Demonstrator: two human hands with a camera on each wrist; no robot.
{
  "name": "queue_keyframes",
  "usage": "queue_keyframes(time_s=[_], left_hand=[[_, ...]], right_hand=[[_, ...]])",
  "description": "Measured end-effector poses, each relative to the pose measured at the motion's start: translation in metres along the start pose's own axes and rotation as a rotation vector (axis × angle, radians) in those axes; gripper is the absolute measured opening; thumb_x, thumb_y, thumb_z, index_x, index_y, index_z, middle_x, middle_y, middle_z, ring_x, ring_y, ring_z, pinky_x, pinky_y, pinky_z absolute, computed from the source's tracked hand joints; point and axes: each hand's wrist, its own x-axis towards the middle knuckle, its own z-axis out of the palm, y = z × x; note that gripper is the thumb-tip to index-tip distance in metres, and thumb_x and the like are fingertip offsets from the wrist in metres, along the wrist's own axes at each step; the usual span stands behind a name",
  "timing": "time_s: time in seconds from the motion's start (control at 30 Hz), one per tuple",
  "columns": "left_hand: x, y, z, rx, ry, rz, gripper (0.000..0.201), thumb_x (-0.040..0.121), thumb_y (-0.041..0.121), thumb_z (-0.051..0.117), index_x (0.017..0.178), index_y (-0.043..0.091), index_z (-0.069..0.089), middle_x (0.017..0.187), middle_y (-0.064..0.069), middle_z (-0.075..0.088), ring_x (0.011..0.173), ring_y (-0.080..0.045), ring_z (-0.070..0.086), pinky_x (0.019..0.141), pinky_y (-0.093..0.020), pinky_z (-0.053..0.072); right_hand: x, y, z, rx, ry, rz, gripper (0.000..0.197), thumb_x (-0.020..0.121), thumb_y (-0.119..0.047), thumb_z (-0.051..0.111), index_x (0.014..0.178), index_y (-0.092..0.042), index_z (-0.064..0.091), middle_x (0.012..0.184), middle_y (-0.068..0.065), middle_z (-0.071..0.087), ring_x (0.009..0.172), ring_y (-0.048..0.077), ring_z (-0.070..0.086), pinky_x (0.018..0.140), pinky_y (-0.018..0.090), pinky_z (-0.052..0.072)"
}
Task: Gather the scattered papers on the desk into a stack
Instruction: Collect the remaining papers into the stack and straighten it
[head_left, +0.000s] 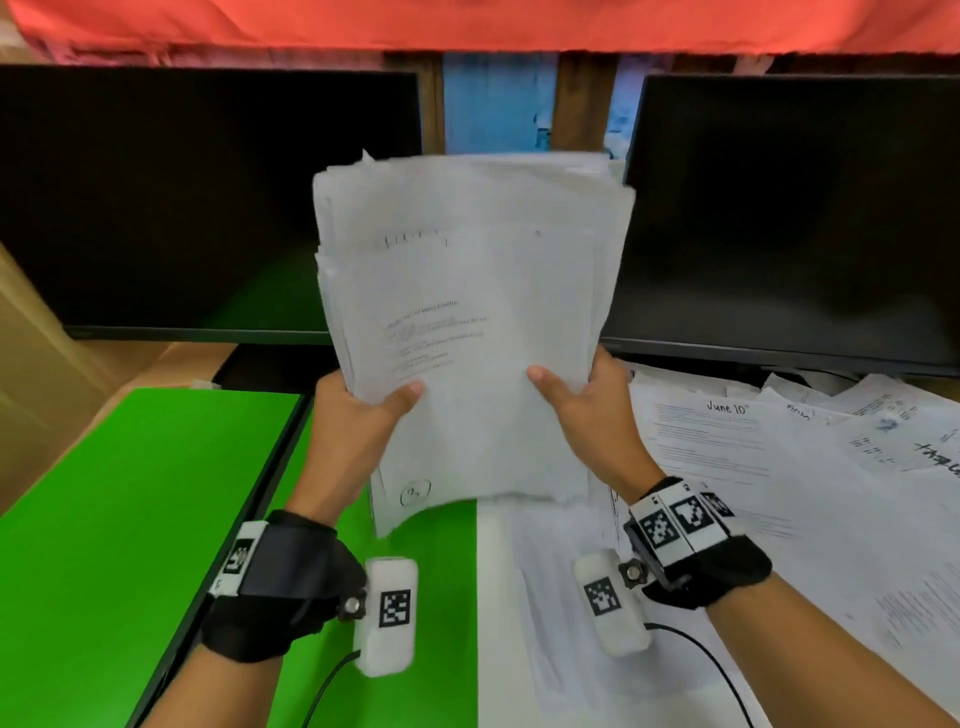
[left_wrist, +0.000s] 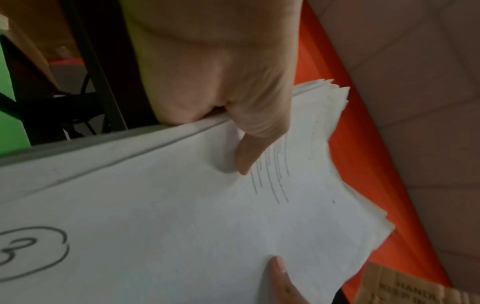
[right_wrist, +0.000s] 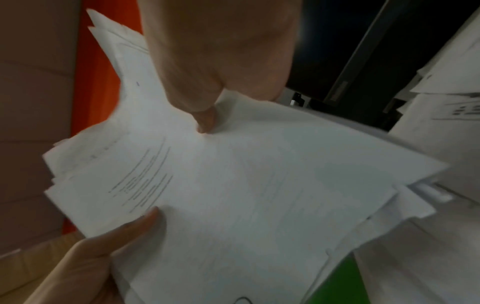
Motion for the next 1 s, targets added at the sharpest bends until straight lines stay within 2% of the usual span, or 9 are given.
queue_keyframes(time_s=[0.07,0.23,0.3,0.4,0.5,0.63,0.77,0.87,1.0], left_hand=[[0.001,0.005,-0.003,-0.006,-0.016,0.03,0.034,0.081,-0.004,0.072,0.099,0.024,0.069,0.095,0.019,0.075,0.097,-0.009,0.071,0.083,-0.026,0.058],[-0.012,-0.013,0.012,0.084,0.017,-0.021,0.026,0.09,-0.001,0.064,0.109,0.017,0.064,0.095,0.016,0.068,0.092,-0.012,0.067,0.076,-0.012,0.055],[-0.008,-0.01,0.012,0.123,0.05,0.008,0.026,0.091,0.001,0.062,0.113,0.015,0.064,0.095,0.01,0.067,0.091,-0.014,0.065,0.073,-0.011,0.053],[-0.005,0.001,0.004,0.127,0.068,0.054,0.029,0.092,0.002,0.061,0.118,0.016,0.063,0.104,0.005,0.067,0.086,0.006,0.065,0.079,-0.013,0.053],[-0.008,0.01,0.002,0.078,0.098,0.108,0.029,0.092,0.001,0.061,0.116,0.016,0.062,0.102,0.012,0.065,0.082,0.016,0.063,0.074,-0.004,0.049],[-0.009,0.015,0.008,0.033,0.145,0.114,0.026,0.091,-0.001,0.061,0.112,0.014,0.062,0.086,0.028,0.069,0.084,0.013,0.065,0.074,-0.008,0.049],[-0.011,0.017,0.011,-0.037,0.16,0.096,0.027,0.091,-0.003,0.062,0.1,0.023,0.063,0.087,0.03,0.071,0.09,0.007,0.067,0.08,-0.012,0.05],[-0.013,0.016,0.005,-0.055,0.178,0.087,0.027,0.09,-0.001,0.063,0.095,0.025,0.064,0.091,0.027,0.072,0.093,0.005,0.067,0.088,-0.018,0.052],[-0.017,0.018,-0.007,-0.044,0.18,0.043,0.032,0.091,0.0,0.062,0.093,0.03,0.073,0.099,0.021,0.072,0.097,0.002,0.066,0.1,-0.027,0.05]], right_hand=[[0.002,-0.003,-0.001,0.079,0.018,-0.015,0.041,0.087,-0.012,0.068,0.126,-0.014,0.053,0.111,-0.015,0.064,0.103,-0.002,0.064,0.089,0.017,0.053],[-0.005,0.033,-0.007,-0.159,-0.168,0.187,0.044,0.092,-0.014,0.062,0.134,-0.011,0.05,0.126,0.002,0.061,0.115,0.016,0.059,0.101,0.037,0.048],[-0.004,0.042,-0.026,-0.339,-0.281,0.208,0.042,0.089,-0.027,0.066,0.128,-0.017,0.054,0.122,0.001,0.064,0.109,0.016,0.062,0.094,0.033,0.052],[0.002,0.046,-0.088,-0.587,-0.188,0.262,0.038,0.083,-0.044,0.068,0.11,-0.018,0.061,0.101,0.001,0.066,0.09,0.015,0.063,0.074,0.025,0.052],[0.005,0.055,-0.166,-1.043,0.002,0.507,0.065,0.081,-0.06,0.06,0.122,-0.01,0.054,0.12,0.012,0.057,0.108,0.028,0.055,0.089,0.037,0.048],[-0.01,0.073,-0.205,-1.332,-0.038,0.878,0.106,0.066,-0.08,0.059,0.137,-0.005,0.034,0.135,0.023,0.043,0.124,0.038,0.045,0.099,0.044,0.042],[-0.011,0.075,-0.199,-1.273,-0.043,0.919,0.108,0.068,-0.071,0.067,0.139,0.002,0.029,0.139,0.019,0.042,0.128,0.032,0.044,0.101,0.039,0.041],[-0.008,0.069,-0.202,-1.112,0.037,0.891,0.076,0.082,-0.041,0.072,0.133,0.006,0.041,0.136,0.017,0.049,0.125,0.03,0.05,0.096,0.031,0.043],[-0.013,0.064,-0.223,-0.772,0.204,0.707,0.051,0.083,-0.014,0.073,0.127,0.003,0.053,0.132,0.018,0.054,0.121,0.033,0.052,0.101,0.037,0.042]])
